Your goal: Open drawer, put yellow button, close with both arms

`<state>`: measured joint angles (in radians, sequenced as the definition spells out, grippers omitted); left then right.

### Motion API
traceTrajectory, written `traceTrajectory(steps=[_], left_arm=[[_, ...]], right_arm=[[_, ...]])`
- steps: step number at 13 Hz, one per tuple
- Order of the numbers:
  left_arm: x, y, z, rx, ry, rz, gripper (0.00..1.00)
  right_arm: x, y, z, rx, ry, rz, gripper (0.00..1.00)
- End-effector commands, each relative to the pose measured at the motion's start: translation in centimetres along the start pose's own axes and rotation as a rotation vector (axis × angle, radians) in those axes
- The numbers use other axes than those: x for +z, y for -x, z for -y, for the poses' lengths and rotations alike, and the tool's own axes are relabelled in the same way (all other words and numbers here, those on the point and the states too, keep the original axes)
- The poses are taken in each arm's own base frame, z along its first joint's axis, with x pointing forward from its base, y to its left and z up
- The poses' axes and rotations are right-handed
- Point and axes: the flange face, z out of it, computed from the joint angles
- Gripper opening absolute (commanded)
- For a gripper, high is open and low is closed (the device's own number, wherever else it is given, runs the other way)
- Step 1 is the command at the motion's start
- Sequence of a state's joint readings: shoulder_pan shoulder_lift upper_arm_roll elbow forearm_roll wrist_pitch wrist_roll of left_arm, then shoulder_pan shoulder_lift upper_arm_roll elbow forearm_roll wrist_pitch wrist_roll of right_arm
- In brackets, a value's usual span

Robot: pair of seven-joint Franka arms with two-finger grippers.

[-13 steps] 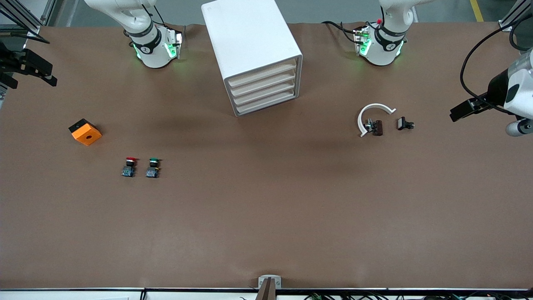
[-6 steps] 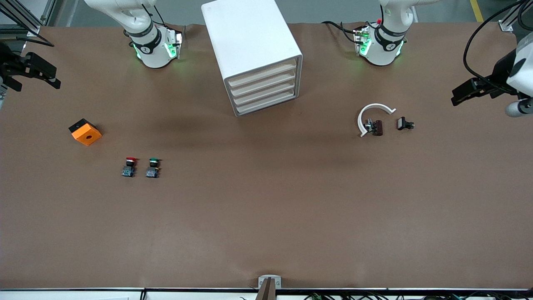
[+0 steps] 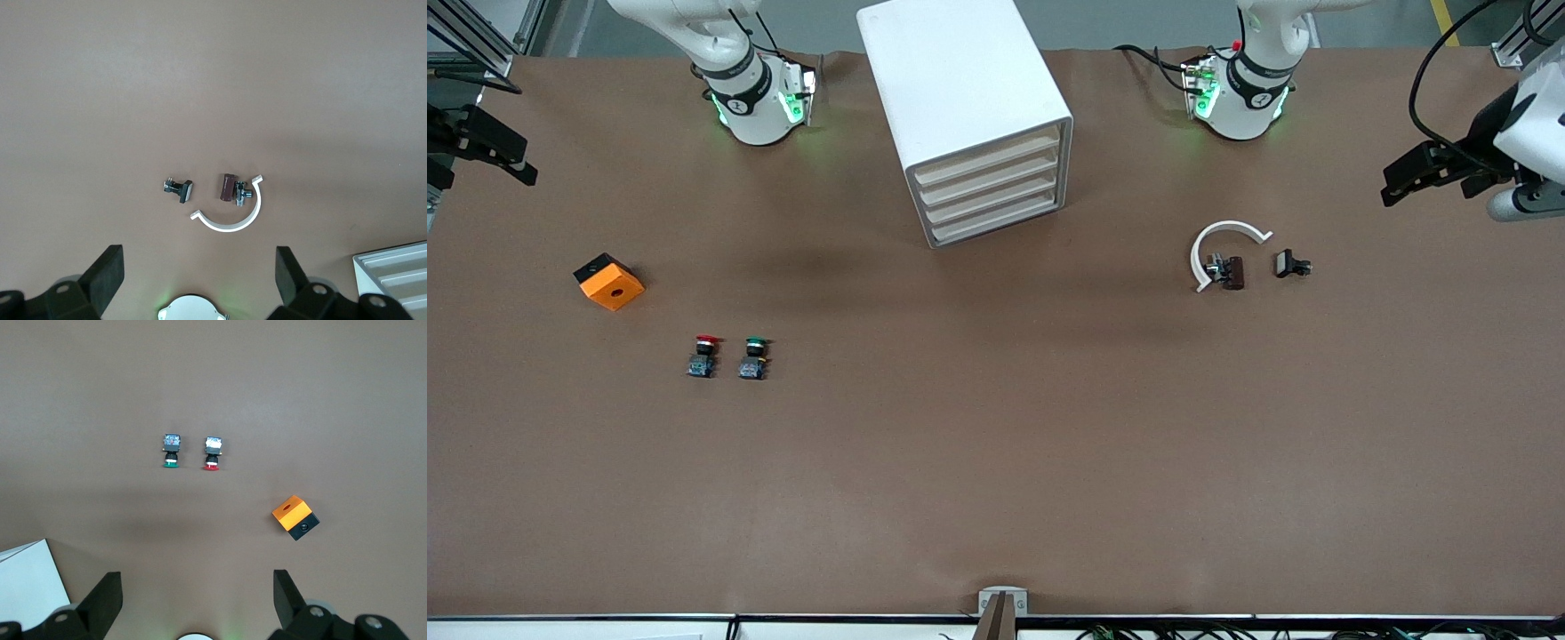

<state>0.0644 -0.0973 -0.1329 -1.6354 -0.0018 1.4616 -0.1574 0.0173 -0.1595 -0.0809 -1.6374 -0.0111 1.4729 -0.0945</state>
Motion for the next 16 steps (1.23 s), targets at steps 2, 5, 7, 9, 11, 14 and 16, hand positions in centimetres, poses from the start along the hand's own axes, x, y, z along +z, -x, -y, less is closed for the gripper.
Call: traceTrajectory(steps=[2,5,7,9,11,14,16], left_arm=[[-0.1,1.1,0.0,0.017,0.008,-0.017,1.0],[-0.5,0.7,-0.1,0.021,0.005,-0.03,1.0],[-0.7,0.0,-0.4,0.018,0.003,-0.029,1.0],[-0.4,0.1,-0.8,0.019,-0.003,-0.01,1.0],[-0.3,0.1,-0.6,0.015,-0.003,-0.01,1.0],[-0.5,0.2,-0.4,0.01,-0.003,-0.013,1.0],[-0.6,0.2,-0.5,0.01,-0.003,-0.014,1.0]], right_arm=[[-0.5,0.4,-0.1,-0.012,0.006,-0.011,1.0],[-0.3,0.4,0.1,-0.015,0.006,-0.005,1.0],[-0.3,0.4,0.2,-0.019,0.006,-0.005,1.0],[-0.3,0.4,0.3,-0.021,0.008,-0.004,1.0],[-0.4,0.4,0.4,-0.024,0.008,-0.006,1.0],[-0.4,0.4,0.6,-0.026,0.013,-0.006,1.0],[-0.4,0.4,0.6,-0.028,0.013,-0.006,1.0]])
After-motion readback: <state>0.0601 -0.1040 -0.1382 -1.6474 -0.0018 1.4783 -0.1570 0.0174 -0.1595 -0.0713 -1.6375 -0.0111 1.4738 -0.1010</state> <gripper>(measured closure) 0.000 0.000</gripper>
